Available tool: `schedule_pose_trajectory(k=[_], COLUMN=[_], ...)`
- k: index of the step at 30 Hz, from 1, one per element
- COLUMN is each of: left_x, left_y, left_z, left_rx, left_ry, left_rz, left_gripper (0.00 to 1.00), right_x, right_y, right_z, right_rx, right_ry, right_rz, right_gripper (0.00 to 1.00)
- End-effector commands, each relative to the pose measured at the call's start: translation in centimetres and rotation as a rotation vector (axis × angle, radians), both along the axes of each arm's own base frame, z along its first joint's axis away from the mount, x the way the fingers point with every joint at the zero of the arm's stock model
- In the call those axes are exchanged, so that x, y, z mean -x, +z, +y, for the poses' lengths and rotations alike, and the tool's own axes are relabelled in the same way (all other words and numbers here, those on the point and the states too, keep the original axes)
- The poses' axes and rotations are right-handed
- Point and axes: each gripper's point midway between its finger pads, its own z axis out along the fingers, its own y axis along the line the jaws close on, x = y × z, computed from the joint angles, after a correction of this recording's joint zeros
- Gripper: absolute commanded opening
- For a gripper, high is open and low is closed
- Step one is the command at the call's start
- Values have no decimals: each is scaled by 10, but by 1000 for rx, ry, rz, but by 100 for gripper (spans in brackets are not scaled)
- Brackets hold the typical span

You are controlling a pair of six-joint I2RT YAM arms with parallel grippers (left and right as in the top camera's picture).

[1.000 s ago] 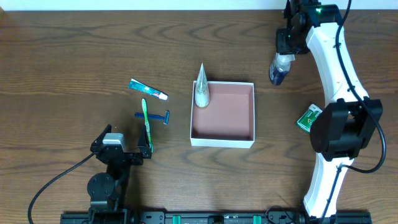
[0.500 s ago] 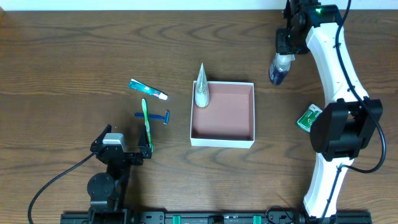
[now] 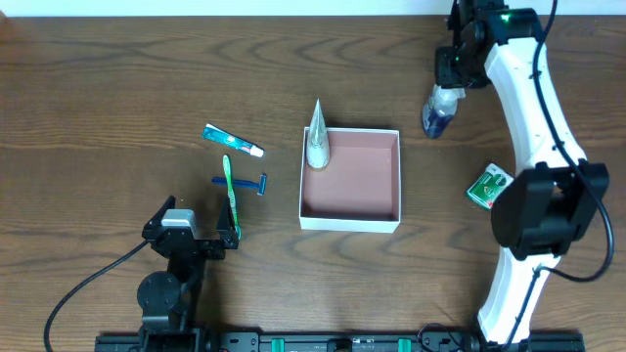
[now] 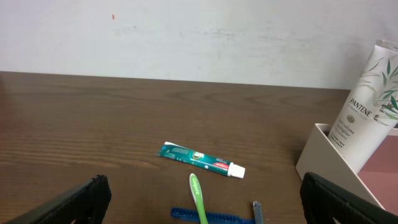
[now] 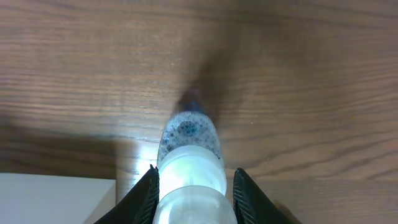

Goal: Pack container
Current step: 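Grasp the blue pump bottle by its cap with the right gripper, then carry the pump bottle into the box beside the tube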

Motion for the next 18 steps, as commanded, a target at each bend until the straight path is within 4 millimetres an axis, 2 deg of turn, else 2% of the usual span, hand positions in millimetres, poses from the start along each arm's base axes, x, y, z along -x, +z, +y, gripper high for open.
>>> schedule_pose_trajectory(k=[1,7,11,14,18], left_x=[1,1,1,1,1], left_y=[-16,-16,-16,-16,-16], left_z=[-2,-2,-2,-2,-2], left_rx=[-12,-12,-12,-12,-12], left_ry=[-13,-13,-13,-13,-13], left_rz=[45,45,45,45,45], left_gripper=[98,98,98,98,98], right_x=[6,11,18,25,43], right_y=[64,70,76,96,135], right_z=[-2,-1,7,14,28], right_rx=[-14,-18,-51,-59,-91], right_ry=[9,10,24,35,33], right_rz=[-143,-146,-145,-185,-267], right_gripper=[1,1,1,1,1])
